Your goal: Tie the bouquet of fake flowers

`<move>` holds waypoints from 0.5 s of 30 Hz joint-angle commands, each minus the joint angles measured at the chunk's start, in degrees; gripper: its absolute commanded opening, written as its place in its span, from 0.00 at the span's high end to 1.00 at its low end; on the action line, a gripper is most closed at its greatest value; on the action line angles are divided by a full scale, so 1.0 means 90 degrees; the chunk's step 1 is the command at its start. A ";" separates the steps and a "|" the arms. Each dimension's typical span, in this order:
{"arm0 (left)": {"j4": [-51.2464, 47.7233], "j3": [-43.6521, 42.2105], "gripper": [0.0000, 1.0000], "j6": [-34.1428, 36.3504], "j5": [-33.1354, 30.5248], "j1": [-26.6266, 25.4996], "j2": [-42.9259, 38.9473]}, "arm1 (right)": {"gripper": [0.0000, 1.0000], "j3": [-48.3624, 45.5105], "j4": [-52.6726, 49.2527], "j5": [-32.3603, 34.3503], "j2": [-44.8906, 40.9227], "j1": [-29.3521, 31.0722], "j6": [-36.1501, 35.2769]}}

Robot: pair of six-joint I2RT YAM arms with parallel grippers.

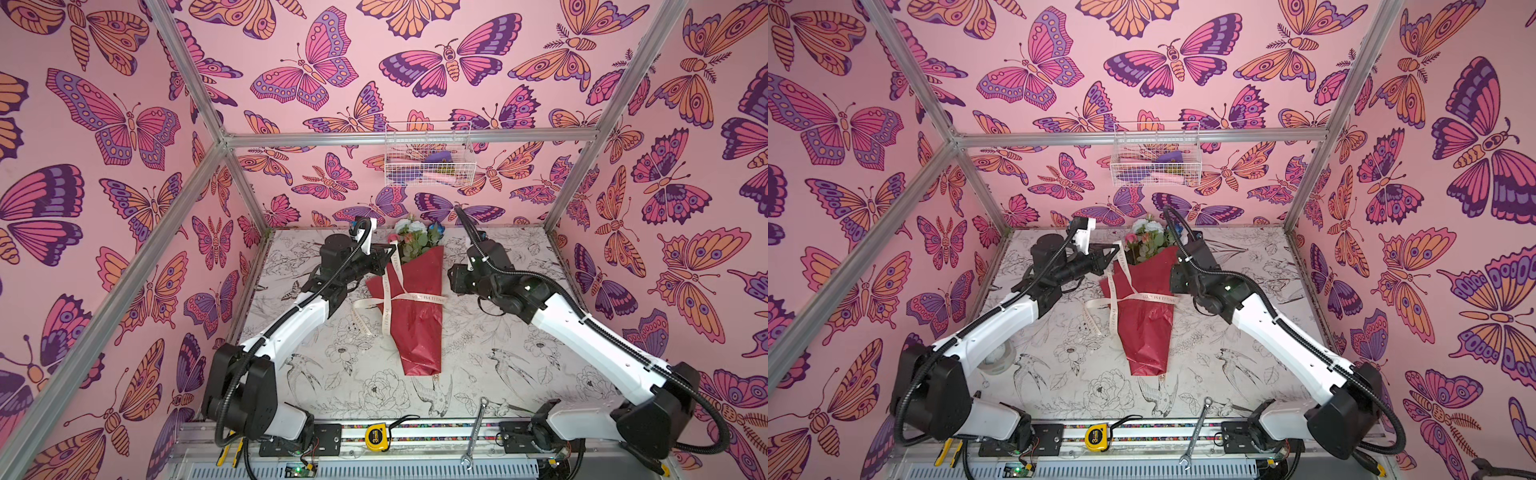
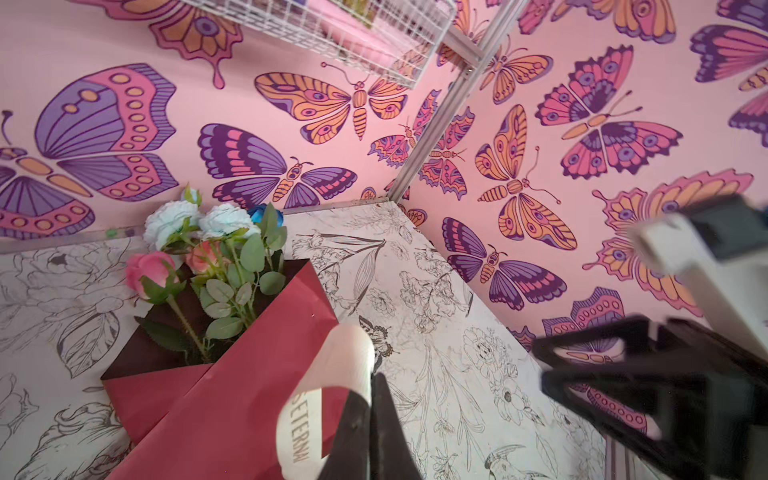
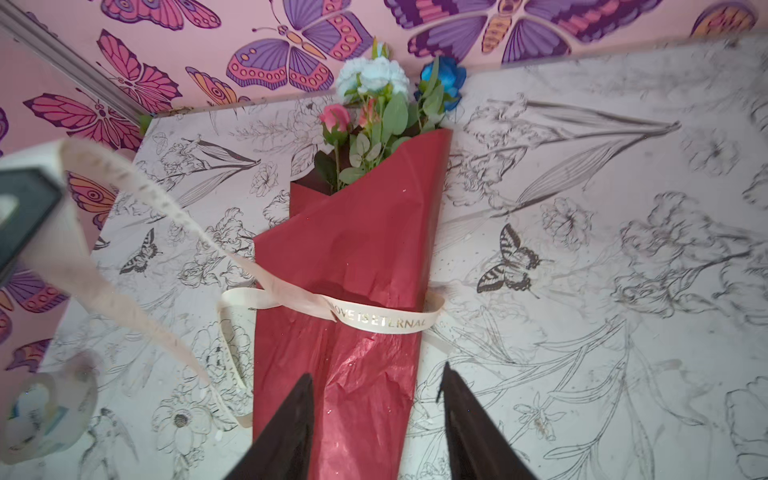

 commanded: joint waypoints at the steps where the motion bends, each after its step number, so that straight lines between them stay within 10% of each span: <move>1: 0.0018 0.0207 1.00 -0.0435 0.0093 0.0108 0.0264 | 0.48 -0.0079 0.0287 0.1216 0.0083 0.1112 -0.0583; 8: 0.0057 0.0271 1.00 -0.0668 0.0093 0.0184 0.0469 | 0.55 0.0465 0.0498 0.1369 0.1590 0.3013 -0.1169; 15: 0.0057 0.0333 1.00 -0.0977 0.0225 0.0382 0.0671 | 0.55 0.1267 0.0939 0.0774 0.3482 0.3371 -0.1291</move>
